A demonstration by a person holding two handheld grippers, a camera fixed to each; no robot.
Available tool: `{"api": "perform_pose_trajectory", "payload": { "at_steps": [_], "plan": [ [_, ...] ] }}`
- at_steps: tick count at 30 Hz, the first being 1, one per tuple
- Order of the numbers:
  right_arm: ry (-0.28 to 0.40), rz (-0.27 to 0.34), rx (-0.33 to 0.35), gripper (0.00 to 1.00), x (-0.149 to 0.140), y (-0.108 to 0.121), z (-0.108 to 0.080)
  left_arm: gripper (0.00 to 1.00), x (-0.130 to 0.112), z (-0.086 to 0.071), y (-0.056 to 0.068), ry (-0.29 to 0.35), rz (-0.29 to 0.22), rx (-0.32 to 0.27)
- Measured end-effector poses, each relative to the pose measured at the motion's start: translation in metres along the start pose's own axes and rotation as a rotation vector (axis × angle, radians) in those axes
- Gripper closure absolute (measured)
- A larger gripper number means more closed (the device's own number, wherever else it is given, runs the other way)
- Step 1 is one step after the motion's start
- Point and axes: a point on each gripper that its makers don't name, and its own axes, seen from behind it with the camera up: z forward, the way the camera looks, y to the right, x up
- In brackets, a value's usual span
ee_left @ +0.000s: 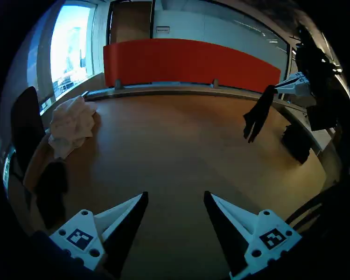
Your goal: Fold towel
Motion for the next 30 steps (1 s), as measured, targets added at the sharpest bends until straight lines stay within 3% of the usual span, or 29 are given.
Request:
{"api": "perform_pose_trajectory", "payload": {
  "at_steps": [8, 16, 30],
  "plan": [
    [-0.01, 0.052, -0.025, 0.97, -0.015, 0.043, -0.017, 0.12, 0.0, 0.002, 0.003, -0.007, 0.004, 0.0],
    [-0.053, 0.066, -0.068, 0.97, -0.042, 0.09, -0.038, 0.12, -0.001, 0.005, 0.008, -0.016, 0.005, 0.003],
    [-0.12, 0.088, -0.169, 0.97, -0.089, 0.174, -0.088, 0.12, 0.0, 0.011, 0.022, -0.033, 0.019, -0.002]
  ]
}}
